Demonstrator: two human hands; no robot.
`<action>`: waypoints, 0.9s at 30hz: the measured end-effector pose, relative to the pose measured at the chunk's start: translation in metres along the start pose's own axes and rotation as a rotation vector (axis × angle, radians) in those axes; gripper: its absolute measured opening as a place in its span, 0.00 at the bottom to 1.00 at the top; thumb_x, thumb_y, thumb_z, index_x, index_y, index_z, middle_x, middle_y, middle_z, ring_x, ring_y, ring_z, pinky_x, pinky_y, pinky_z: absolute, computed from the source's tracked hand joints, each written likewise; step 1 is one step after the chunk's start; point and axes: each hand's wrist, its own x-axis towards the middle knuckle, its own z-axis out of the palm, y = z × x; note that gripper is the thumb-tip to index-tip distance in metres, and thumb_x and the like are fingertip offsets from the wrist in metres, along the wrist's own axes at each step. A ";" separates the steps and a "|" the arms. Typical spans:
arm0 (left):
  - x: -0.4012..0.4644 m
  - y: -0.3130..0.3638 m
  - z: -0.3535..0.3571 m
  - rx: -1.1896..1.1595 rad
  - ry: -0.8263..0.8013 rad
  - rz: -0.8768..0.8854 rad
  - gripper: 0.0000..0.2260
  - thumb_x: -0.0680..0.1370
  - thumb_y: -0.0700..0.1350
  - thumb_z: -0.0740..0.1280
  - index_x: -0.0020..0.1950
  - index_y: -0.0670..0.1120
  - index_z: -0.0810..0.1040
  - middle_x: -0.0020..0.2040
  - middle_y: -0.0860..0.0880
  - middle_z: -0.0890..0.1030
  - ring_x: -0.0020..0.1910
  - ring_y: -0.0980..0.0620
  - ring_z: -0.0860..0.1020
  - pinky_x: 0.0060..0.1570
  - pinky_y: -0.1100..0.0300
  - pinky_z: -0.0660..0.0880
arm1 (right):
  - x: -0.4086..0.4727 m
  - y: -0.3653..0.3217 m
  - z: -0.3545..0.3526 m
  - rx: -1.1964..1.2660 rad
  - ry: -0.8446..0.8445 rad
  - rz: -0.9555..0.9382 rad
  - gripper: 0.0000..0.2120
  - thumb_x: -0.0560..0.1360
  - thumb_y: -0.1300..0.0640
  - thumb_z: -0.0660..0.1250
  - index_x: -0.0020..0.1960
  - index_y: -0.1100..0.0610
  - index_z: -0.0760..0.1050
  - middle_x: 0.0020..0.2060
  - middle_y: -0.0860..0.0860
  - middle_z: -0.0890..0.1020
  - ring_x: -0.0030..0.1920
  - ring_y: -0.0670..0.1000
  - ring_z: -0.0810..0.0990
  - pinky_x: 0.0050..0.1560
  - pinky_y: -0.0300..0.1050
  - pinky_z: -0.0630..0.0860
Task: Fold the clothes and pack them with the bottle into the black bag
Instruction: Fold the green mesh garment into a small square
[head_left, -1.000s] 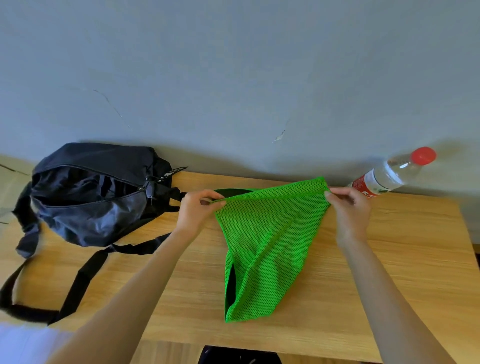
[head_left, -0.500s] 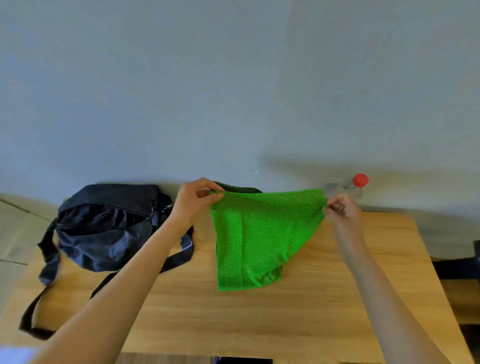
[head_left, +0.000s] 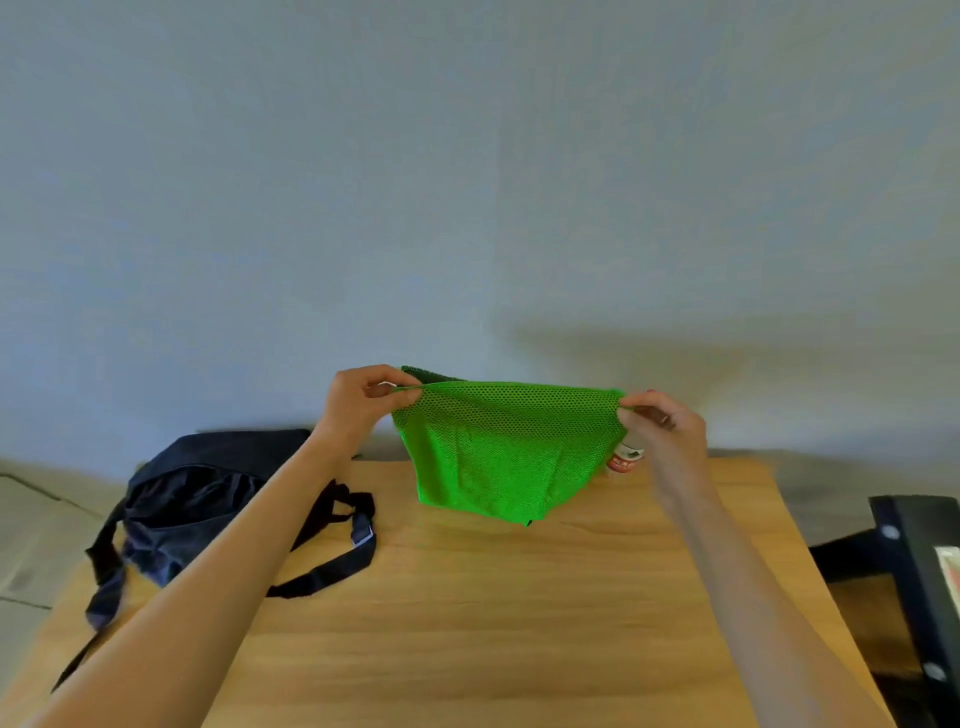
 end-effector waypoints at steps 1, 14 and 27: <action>-0.001 0.004 -0.001 -0.001 0.007 0.003 0.09 0.71 0.30 0.70 0.40 0.44 0.79 0.31 0.59 0.82 0.33 0.64 0.79 0.40 0.74 0.73 | -0.001 -0.005 -0.001 -0.009 -0.008 -0.015 0.11 0.70 0.72 0.68 0.44 0.57 0.79 0.37 0.52 0.77 0.38 0.43 0.75 0.41 0.34 0.73; -0.012 0.038 -0.011 -0.028 0.014 0.030 0.09 0.72 0.32 0.70 0.39 0.46 0.81 0.34 0.57 0.83 0.36 0.62 0.80 0.43 0.72 0.74 | 0.002 -0.050 -0.016 -0.108 -0.194 -0.003 0.19 0.69 0.73 0.69 0.53 0.52 0.81 0.47 0.50 0.82 0.48 0.46 0.78 0.50 0.35 0.77; -0.020 0.046 -0.012 -0.026 0.068 0.057 0.11 0.72 0.34 0.71 0.34 0.49 0.82 0.34 0.55 0.83 0.36 0.57 0.79 0.44 0.65 0.77 | 0.000 -0.064 -0.031 -0.130 -0.210 0.002 0.04 0.70 0.64 0.71 0.45 0.63 0.81 0.39 0.57 0.81 0.41 0.50 0.78 0.46 0.43 0.74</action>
